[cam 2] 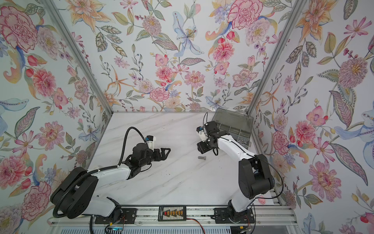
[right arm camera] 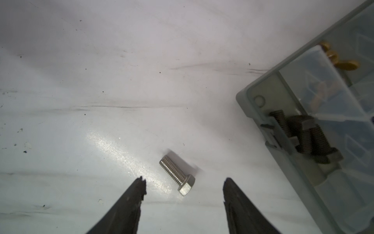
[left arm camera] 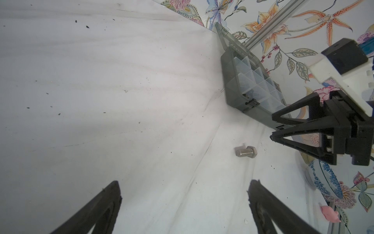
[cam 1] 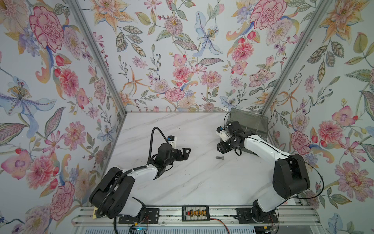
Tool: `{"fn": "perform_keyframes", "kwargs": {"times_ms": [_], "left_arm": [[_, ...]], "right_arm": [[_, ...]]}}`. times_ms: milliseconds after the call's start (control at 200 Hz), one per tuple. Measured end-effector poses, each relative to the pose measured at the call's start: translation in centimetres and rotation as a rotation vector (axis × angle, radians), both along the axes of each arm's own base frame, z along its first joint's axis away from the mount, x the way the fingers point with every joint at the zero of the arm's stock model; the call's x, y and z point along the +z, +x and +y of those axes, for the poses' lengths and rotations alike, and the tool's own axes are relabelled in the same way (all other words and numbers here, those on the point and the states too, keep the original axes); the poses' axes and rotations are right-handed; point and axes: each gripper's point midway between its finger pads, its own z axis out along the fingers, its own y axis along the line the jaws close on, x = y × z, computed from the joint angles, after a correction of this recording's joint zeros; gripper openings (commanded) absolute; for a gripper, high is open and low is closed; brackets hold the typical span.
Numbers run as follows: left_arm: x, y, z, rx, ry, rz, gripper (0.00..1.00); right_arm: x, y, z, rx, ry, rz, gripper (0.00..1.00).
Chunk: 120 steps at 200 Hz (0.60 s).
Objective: Sort the screws and nuts into containers
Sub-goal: 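Move the open right gripper to the silver hex bolt and close it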
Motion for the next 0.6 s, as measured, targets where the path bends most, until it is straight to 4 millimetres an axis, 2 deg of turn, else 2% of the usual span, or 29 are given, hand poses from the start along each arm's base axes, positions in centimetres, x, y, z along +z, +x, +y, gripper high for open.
{"fn": "perform_keyframes", "kwargs": {"times_ms": [215,460,600], "left_arm": [[-0.1,0.0,0.0,-0.001,0.001,0.002,0.99],[-0.1,0.0,0.0,0.000,0.001,0.002,1.00],[-0.1,-0.1,-0.2,-0.008,0.004,-0.003,0.99]], "right_arm": [[-2.1,-1.9,-0.5,-0.051,-0.014,0.098,0.66],[-4.8,-2.3,-0.7,-0.075,-0.039,0.180,0.66],[-5.2,-2.2,-0.9,-0.105,-0.032,0.198,0.66]]}}
